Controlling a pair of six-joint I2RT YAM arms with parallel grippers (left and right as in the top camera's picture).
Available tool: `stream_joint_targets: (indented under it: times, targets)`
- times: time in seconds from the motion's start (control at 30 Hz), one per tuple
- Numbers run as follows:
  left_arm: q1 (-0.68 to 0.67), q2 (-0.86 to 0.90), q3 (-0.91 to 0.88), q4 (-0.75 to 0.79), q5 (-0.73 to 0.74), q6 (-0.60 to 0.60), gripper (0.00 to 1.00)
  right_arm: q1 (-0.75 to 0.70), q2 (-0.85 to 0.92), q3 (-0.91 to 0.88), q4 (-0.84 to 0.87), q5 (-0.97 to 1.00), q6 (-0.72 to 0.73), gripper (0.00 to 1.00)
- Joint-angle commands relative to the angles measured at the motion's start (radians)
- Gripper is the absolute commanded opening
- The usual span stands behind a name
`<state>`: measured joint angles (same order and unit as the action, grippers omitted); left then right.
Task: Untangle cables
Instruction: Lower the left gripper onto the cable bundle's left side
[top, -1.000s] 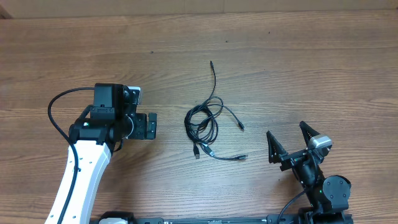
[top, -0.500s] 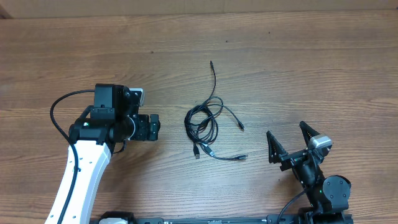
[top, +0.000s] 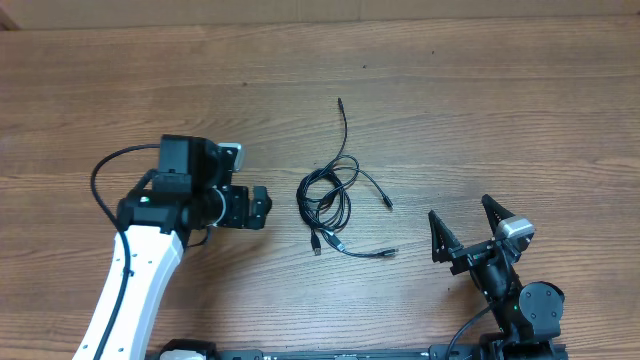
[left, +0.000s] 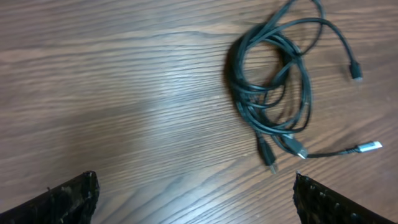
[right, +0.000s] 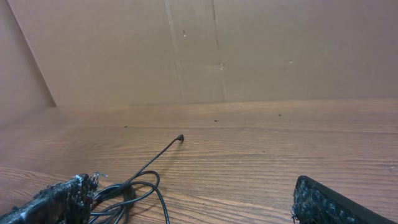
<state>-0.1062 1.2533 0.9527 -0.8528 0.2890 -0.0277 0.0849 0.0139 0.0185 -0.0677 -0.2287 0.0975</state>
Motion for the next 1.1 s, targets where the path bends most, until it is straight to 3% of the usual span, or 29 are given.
stream_joint_targets:
  times: [0.0, 0.1, 0.37, 0.57, 0.73, 1.07]
  targets:
    - [-0.084, 0.032, 0.025, 0.029, -0.003, -0.027, 1.00, -0.002, -0.010, -0.010, 0.006, 0.007, 0.003, 1.00]
    - [-0.139, 0.071, 0.025, 0.068, -0.026, -0.040, 0.99, -0.002, -0.010, -0.010, 0.006, 0.007, 0.004, 1.00]
    - [-0.254, 0.275, 0.025, 0.262, -0.090, -0.303, 0.99, -0.002, -0.010, -0.010, 0.006, 0.007, 0.003, 1.00]
    - [-0.270, 0.346, 0.025, 0.312, -0.157, -0.488, 1.00, -0.002, -0.010, -0.010, 0.006, 0.007, 0.003, 1.00]
    - [-0.276, 0.370, 0.025, 0.291, -0.233, -0.505, 1.00, -0.002, -0.010, -0.010, 0.005, 0.007, 0.004, 1.00]
    - [-0.276, 0.380, 0.025, 0.289, -0.233, -0.493, 0.99, -0.002, -0.010, -0.010, 0.006, 0.007, 0.003, 1.00]
